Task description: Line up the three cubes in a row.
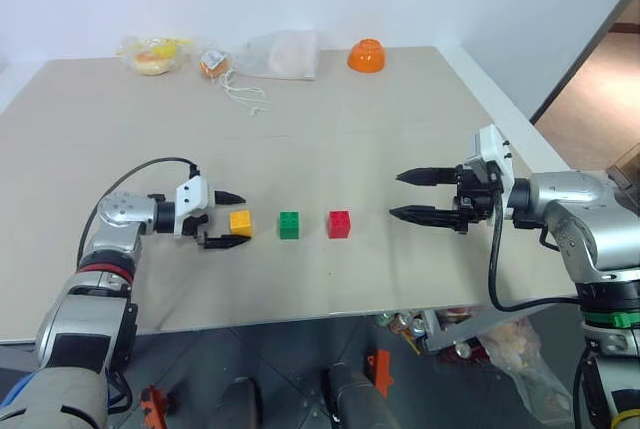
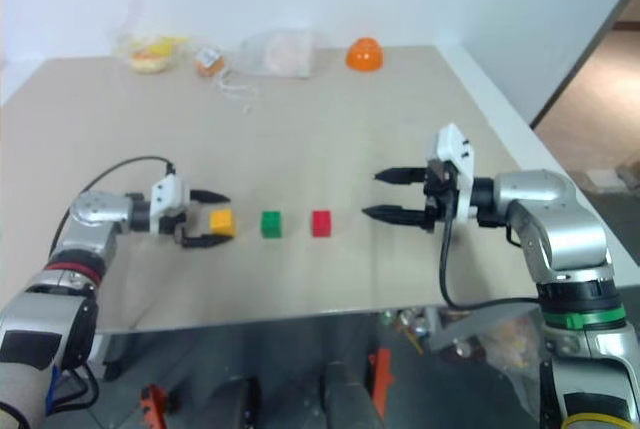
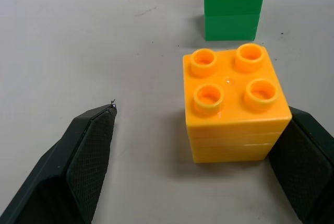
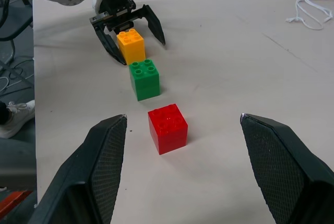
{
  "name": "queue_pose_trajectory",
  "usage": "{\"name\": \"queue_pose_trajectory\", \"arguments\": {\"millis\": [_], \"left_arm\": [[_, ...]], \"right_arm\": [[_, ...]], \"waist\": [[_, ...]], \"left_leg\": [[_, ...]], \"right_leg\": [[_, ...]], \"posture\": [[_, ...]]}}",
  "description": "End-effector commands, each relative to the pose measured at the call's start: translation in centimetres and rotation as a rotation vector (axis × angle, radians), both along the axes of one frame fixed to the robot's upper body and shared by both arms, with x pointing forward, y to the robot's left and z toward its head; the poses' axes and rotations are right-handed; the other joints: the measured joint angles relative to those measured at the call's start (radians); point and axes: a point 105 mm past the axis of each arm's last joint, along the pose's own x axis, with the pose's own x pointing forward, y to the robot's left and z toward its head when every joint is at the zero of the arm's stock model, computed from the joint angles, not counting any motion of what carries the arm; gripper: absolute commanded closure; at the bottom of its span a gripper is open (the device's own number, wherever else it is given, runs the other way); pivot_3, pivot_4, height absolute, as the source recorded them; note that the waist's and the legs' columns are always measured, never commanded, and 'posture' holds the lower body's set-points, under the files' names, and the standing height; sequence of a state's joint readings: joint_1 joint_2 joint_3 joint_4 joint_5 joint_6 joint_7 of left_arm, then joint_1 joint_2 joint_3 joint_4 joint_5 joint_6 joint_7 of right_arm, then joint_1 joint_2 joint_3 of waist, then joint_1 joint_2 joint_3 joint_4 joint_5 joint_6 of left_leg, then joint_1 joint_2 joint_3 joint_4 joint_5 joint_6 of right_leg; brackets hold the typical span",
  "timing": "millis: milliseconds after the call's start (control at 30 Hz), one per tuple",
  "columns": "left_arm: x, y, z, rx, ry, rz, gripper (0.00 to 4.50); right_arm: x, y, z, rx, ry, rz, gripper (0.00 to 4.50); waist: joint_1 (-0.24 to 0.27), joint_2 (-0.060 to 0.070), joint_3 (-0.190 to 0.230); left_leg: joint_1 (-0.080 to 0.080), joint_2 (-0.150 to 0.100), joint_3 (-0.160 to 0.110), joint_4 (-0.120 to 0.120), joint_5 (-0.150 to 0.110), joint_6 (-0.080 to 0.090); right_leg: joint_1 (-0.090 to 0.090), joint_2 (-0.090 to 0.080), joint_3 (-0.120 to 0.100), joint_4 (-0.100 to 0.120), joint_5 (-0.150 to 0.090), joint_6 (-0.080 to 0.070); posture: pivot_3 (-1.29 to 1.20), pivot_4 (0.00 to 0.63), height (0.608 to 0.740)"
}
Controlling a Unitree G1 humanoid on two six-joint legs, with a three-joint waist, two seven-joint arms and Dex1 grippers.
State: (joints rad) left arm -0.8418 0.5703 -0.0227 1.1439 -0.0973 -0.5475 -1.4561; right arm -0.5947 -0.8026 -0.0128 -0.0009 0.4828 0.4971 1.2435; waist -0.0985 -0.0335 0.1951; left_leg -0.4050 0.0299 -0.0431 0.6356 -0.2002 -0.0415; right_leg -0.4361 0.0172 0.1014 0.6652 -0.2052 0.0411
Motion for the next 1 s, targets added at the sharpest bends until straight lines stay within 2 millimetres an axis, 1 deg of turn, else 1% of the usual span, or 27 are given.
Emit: {"name": "queue_pose_trajectory", "arguments": {"millis": [33, 100, 200, 267, 333, 400, 467, 500, 567, 633, 733, 800, 900, 1000], "left_arm": [[-1.5, 3.5, -0.7, 0.057, 0.071, 0.037, 0.12], [-2.4, 4.9, -0.5, 0.055, 0.100, 0.041, 0.12], [-4.4, 7.3, -0.3, 0.064, 0.143, 0.064, 0.12], [-5.5, 8.4, 0.1, 0.041, 0.167, 0.096, 0.12], [-6.3, 9.0, 0.5, 0.021, 0.180, 0.117, 0.12], [-6.7, 10.1, 1.8, -0.075, 0.136, 0.241, 0.12], [-6.1, 11.4, 2.8, -0.177, 0.085, 0.433, 0.12], [-6.0, 11.7, 3.2, -0.214, 0.065, 0.498, 0.12], [-6.0, 11.8, 4.5, -0.320, -0.011, 0.600, 0.12], [-6.4, 11.5, 4.4, -0.416, 0.010, 0.720, 0.12], [-7.6, 9.8, 4.4, -0.485, -0.017, 0.784, 0.12], [-8.4, 8.5, 4.1, -0.516, -0.011, 0.812, 0.12], [-9.8, 7.2, 3.8, -0.567, 0.018, 0.848, 0.12], [-10.7, 6.9, 3.5, -0.576, 0.031, 0.879, 0.12]], "right_arm": [[0.2, 0.2, 0.9, 0.003, -0.040, 0.017, 0.90], [0.3, 0.4, 1.0, 0.005, -0.046, 0.028, 0.90], [0.8, 0.7, 1.3, 0.012, -0.061, 0.040, 0.90], [1.1, 0.9, 1.4, 0.019, -0.069, 0.048, 0.90], [1.4, 1.2, 1.4, 0.023, -0.072, 0.054, 0.90], [2.0, 1.5, 1.1, 0.028, -0.081, 0.048, 0.90], [3.0, 1.5, 0.6, 0.037, -0.094, -0.002, 0.90], [3.4, 1.5, 0.4, 0.039, -0.099, -0.026, 0.90], [4.4, 1.0, -0.3, 0.051, -0.094, -0.094, 0.90], [4.6, 0.2, -1.3, 0.092, -0.055, -0.156, 0.90], [4.0, -0.7, -3.2, 0.106, -0.003, -0.204, 0.90], [3.3, -1.0, -4.2, 0.111, 0.033, -0.208, 0.90], [2.6, -1.0, -4.5, 0.122, 0.047, -0.209, 0.90], [2.4, -1.2, -4.1, 0.133, 0.041, -0.222, 0.90]], "waist": [[-0.010, 0.000, 0.000], [-0.019, 0.000, 0.000], [-0.036, 0.000, 0.000], [-0.037, 0.000, 0.000], [-0.032, 0.000, 0.000], [-0.032, 0.000, 0.000], [-0.032, 0.000, 0.000], [-0.030, 0.000, 0.000], [-0.024, 0.000, 0.000], [-0.009, 0.000, 0.000], [0.002, -0.001, 0.000], [0.010, -0.001, -0.001], [0.018, -0.001, 0.000], [0.016, -0.002, -0.001]], "left_leg": [[0.000, 0.001, 0.000, 0.000, 0.000, 0.000], [0.001, 0.002, 0.000, -0.001, -0.001, 0.002], [0.001, 0.004, 0.000, -0.003, -0.002, 0.003], [0.002, 0.007, 0.001, -0.004, -0.002, 0.003], [0.001, 0.008, 0.001, -0.005, -0.002, 0.003], [0.000, 0.008, 0.000, -0.005, -0.002, 0.003], [0.000, 0.008, 0.001, -0.005, -0.002, 0.003], [-0.001, 0.009, 0.001, -0.004, -0.002, 0.003], [-0.001, 0.008, 0.000, -0.004, -0.002, 0.003], [-0.001, 0.007, 0.000, -0.004, -0.002, 0.003], [-0.001, 0.005, 0.000, -0.004, -0.003, 0.002], [-0.002, 0.003, 0.000, -0.004, -0.003, 0.001], [-0.002, 0.000, 0.001, -0.003, -0.003, 0.001], [0.000, 0.000, 0.005, -0.002, -0.003, 0.001]], "right_leg": [[0.000, 0.001, 0.000, 0.000, 0.000, 0.000], [-0.002, 0.003, 0.002, 0.001, 0.000, -0.002], [-0.003, 0.005, 0.002, 0.003, -0.001, -0.004], [-0.003, 0.007, 0.002, 0.003, -0.002, -0.006], [-0.004, 0.007, 0.001, 0.003, -0.003, -0.007], [-0.004, 0.007, -0.001, 0.003, -0.004, -0.009], [-0.005, 0.007, 0.000, 0.003, -0.004, -0.009], [-0.005, 0.006, -0.001, 0.003, -0.004, -0.009], [-0.005, 0.006, -0.002, 0.003, -0.004, -0.009], [-0.004, 0.004, -0.002, 0.003, -0.004, -0.009], [-0.003, 0.001, -0.002, 0.002, -0.005, -0.007], [-0.003, -0.001, -0.002, 0.001, -0.006, -0.005], [-0.003, -0.003, 0.000, 0.001, -0.007, -0.004], [-0.002, -0.002, 0.002, 0.001, -0.004, -0.002]], "posture": [[0.00, 0.150, 0.740], [0.00, 0.150, 0.740], [0.00, 0.150, 0.740], [0.00, 0.150, 0.740], [0.00, 0.150, 0.740], [0.00, 0.150, 0.740], [0.00, 0.150, 0.740], [0.00, 0.150, 0.740], [0.00, 0.150, 0.740], [0.00, 0.150, 0.740], [0.00, 0.150, 0.740], [0.00, 0.150, 0.740], [0.00, 0.150, 0.740], [0.00, 0.150, 0.740]]}}
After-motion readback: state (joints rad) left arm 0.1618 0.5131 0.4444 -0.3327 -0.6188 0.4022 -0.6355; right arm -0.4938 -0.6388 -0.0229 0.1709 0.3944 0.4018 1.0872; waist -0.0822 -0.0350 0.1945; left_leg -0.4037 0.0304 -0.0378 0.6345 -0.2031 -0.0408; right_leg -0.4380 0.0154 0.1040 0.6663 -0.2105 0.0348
